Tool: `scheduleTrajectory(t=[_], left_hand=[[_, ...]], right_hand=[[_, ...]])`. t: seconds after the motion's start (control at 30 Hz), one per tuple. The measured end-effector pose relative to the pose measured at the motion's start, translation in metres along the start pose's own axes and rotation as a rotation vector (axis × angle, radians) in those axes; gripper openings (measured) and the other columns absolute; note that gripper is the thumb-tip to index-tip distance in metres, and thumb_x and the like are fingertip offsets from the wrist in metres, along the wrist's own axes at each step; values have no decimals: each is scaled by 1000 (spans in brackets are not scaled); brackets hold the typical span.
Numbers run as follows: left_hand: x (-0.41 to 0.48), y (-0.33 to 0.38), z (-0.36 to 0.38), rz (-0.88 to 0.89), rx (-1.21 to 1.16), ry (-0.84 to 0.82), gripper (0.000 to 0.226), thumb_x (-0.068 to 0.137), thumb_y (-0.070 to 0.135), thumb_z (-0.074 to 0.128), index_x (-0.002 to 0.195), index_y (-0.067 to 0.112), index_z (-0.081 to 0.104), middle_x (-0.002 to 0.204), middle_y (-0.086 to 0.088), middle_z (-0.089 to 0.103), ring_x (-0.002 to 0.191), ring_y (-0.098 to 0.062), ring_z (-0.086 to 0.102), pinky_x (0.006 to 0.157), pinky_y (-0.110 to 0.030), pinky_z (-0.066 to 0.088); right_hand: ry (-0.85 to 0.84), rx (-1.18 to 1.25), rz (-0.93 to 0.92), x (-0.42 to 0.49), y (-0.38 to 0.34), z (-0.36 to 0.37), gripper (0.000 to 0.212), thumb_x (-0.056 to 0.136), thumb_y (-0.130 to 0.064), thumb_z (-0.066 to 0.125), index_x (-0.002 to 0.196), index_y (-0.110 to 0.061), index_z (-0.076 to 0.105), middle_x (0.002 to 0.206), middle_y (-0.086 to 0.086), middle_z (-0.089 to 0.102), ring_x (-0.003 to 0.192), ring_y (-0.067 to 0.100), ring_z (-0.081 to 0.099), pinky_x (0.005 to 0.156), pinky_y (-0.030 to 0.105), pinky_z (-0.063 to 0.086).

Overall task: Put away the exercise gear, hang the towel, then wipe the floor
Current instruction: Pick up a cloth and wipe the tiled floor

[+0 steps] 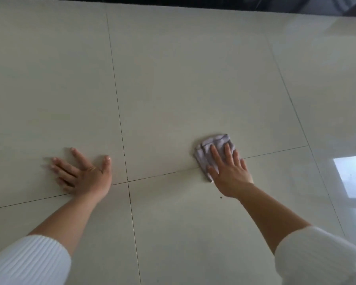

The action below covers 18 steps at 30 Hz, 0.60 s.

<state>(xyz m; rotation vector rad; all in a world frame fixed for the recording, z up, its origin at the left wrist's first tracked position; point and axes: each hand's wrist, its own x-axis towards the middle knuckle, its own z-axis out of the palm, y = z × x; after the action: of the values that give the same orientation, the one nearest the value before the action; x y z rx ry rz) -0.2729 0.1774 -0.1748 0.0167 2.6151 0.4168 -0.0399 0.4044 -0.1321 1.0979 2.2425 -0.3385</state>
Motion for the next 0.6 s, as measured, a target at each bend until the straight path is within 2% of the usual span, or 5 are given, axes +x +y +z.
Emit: scheduleTrajectory(t=[0.17, 0.3, 0.47, 0.53, 0.6], left_hand=[[2, -2, 3, 23, 30, 23, 88, 89, 60, 38, 148, 19, -13, 152, -19, -26, 141, -30, -26, 113, -49, -11], [-1, -2, -2, 9, 25, -10, 91, 87, 62, 40, 148, 22, -14, 152, -17, -28, 140, -28, -28, 114, -47, -11], [-7, -4, -9, 61, 26, -47, 101, 82, 61, 54, 149, 25, -13, 152, -18, -29, 140, -28, -28, 114, -47, -12], [-8, -5, -11, 63, 28, -55, 105, 80, 60, 59, 149, 26, -12, 152, -18, -28, 141, -27, -28, 114, -46, -12], [-7, -5, -11, 58, 36, -48, 106, 79, 60, 59, 148, 26, -13, 152, -18, -27, 141, -27, -27, 114, -45, -10]], right_hand=[[-10, 89, 131, 30, -2, -20, 64, 99, -53, 18, 149, -36, -18, 158, 10, -20, 144, 45, -7, 117, 53, 4], [51, -93, -160, 0, -46, 8, 63, 101, -46, 22, 147, -38, -20, 156, 10, -27, 141, 50, -15, 116, 59, 4], [84, -287, -587, -49, -48, 48, 59, 100, -51, 16, 146, -40, -20, 152, 8, -33, 137, 44, -30, 115, 56, -12], [104, -323, -635, -48, -29, 51, 59, 96, -53, 12, 142, -39, -22, 149, 7, -35, 137, 39, -31, 116, 51, -14], [120, -285, -527, -37, -5, 47, 60, 96, -56, 11, 143, -40, -24, 148, 7, -37, 140, 36, -29, 117, 49, -13]])
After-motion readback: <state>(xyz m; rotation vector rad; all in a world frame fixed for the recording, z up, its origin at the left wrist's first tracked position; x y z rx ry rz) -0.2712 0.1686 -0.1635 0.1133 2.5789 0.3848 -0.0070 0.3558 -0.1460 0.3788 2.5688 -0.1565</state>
